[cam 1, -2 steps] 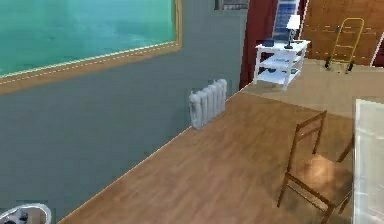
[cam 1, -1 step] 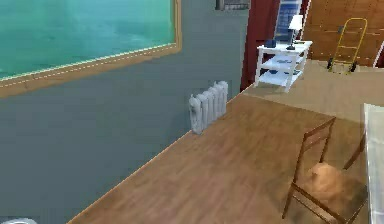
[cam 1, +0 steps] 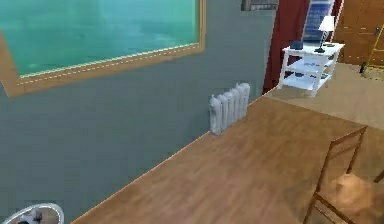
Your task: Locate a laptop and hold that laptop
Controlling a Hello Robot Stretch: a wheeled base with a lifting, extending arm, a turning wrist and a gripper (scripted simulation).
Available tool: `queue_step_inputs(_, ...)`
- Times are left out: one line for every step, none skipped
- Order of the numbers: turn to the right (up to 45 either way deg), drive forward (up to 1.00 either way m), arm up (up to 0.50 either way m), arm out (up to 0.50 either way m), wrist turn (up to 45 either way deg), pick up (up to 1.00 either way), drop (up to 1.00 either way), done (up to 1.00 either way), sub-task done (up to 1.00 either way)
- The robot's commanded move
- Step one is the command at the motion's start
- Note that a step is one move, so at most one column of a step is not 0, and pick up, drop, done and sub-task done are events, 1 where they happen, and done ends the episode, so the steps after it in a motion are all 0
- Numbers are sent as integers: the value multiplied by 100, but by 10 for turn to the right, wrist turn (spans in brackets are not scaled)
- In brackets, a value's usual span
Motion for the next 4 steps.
queue_step_inputs(0, 40, 0, 0, 0, 0, 0, 0, 0)
queue_step_inputs(210, 0, 0, 0, 0, 0, 0, 0, 0)
queue_step_inputs(0, 85, 0, 0, 0, 0, 0, 0, 0)
queue_step_inputs(120, 0, 0, 0, 0, 0, 0, 0, 0)
